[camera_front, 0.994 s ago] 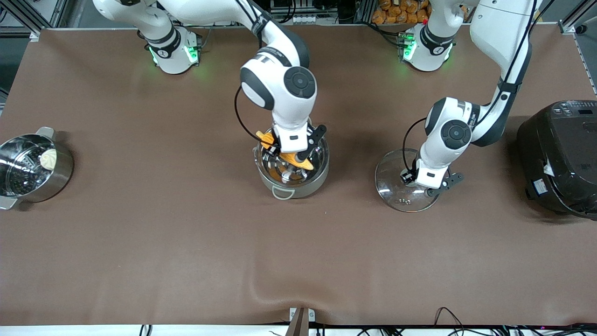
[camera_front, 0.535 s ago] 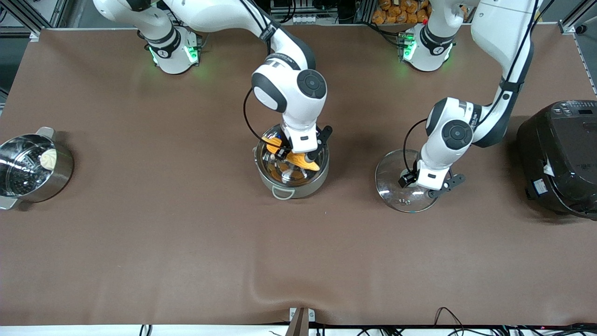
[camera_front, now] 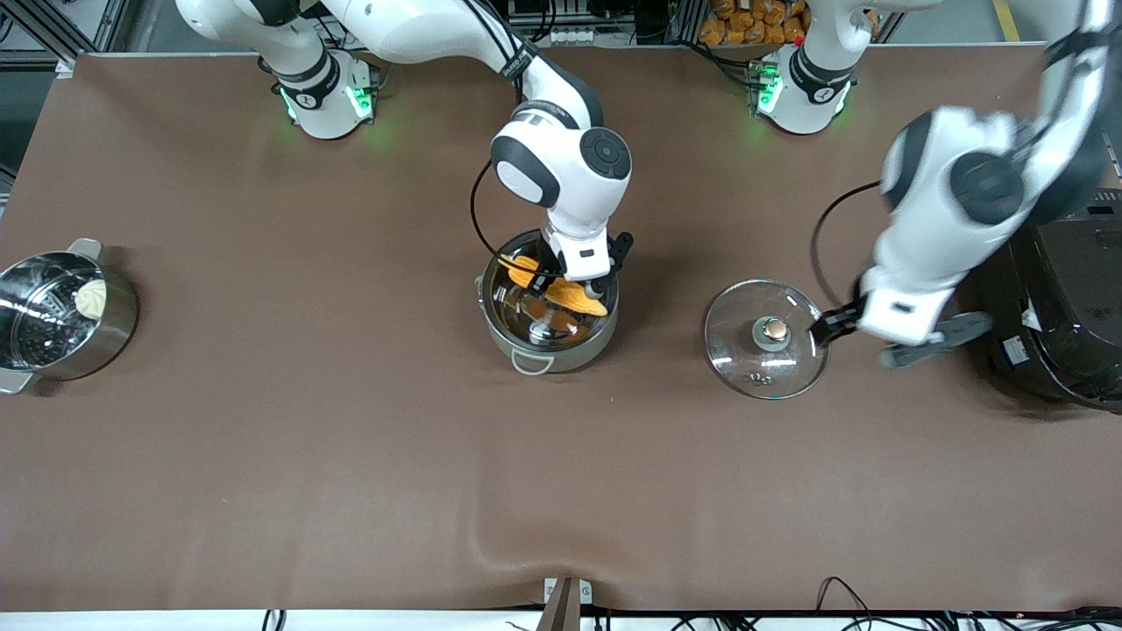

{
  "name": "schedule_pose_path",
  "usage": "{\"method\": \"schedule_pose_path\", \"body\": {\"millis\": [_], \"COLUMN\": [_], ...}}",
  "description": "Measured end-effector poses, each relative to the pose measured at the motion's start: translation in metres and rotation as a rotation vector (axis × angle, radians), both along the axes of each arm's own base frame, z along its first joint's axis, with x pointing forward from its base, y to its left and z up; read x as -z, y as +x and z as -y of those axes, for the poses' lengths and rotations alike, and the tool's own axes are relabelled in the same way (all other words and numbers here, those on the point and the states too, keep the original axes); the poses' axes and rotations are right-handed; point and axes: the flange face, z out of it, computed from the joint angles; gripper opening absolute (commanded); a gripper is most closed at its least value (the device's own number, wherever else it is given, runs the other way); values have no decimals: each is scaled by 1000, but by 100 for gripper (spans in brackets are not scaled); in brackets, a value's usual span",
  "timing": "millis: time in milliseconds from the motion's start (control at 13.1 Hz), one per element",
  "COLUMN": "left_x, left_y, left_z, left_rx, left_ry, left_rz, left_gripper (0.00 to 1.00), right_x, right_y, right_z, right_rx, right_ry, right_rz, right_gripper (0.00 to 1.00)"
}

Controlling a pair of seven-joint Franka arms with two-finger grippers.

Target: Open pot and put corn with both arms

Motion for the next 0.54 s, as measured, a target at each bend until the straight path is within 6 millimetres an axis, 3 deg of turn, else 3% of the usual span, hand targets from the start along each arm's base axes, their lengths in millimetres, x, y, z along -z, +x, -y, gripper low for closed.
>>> {"method": "schedule_pose_path", "body": {"millis": [153,229,535], "left_x": [-51,-67,-105], "left_y": [2,2,0], "left_z": [-20,-23,-25], "left_rx": [42,70,128], "left_ry": [13,17,5], "left_rz": [-8,-12,-10], "left_gripper": [100,100,100], "right_x": [-1,-2,-11], "right_y": [1,3,10], "right_z": [0,1,2], "right_rx": [4,8,35], "right_ry": [1,3,15], "right_rz": [4,7,27], "right_gripper": [100,100,100]}}
